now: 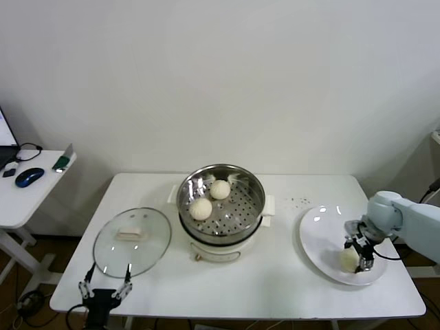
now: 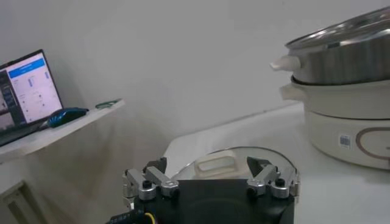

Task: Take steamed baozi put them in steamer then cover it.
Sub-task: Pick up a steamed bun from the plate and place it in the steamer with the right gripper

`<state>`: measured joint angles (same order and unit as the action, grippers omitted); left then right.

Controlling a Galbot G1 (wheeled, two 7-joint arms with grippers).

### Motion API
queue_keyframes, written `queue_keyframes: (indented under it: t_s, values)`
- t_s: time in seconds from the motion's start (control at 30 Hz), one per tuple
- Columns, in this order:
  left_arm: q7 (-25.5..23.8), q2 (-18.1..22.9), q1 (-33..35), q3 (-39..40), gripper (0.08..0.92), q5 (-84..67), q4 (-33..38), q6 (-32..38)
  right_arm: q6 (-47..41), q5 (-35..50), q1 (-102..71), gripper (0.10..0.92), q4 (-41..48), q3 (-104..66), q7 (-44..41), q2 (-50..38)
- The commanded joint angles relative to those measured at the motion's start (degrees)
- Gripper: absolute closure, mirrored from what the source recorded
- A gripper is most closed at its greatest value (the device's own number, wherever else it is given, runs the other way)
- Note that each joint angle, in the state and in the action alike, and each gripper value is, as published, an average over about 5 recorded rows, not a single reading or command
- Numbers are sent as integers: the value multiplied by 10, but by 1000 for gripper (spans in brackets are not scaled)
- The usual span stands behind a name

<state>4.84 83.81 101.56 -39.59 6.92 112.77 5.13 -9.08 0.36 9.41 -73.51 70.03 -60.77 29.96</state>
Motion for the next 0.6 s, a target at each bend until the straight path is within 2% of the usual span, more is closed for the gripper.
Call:
queue_keyframes:
  t_s: [0.03,0.2,0.37,0.6]
  values:
    - [0,0,0,1,177,1,2,-1,38,1,67,329,2,33,-7,12]
    - [-1,1,2,3,177,1,4,-1,121,21,210,330,-21,116,-25,57]
    - [-1,1,6,2,177,1,8,-1,203,40,352,331,-30,184,-38,140]
    - [0,3,14,0,177,-1,10,0,321,39,443,330,-25,198,-37,254]
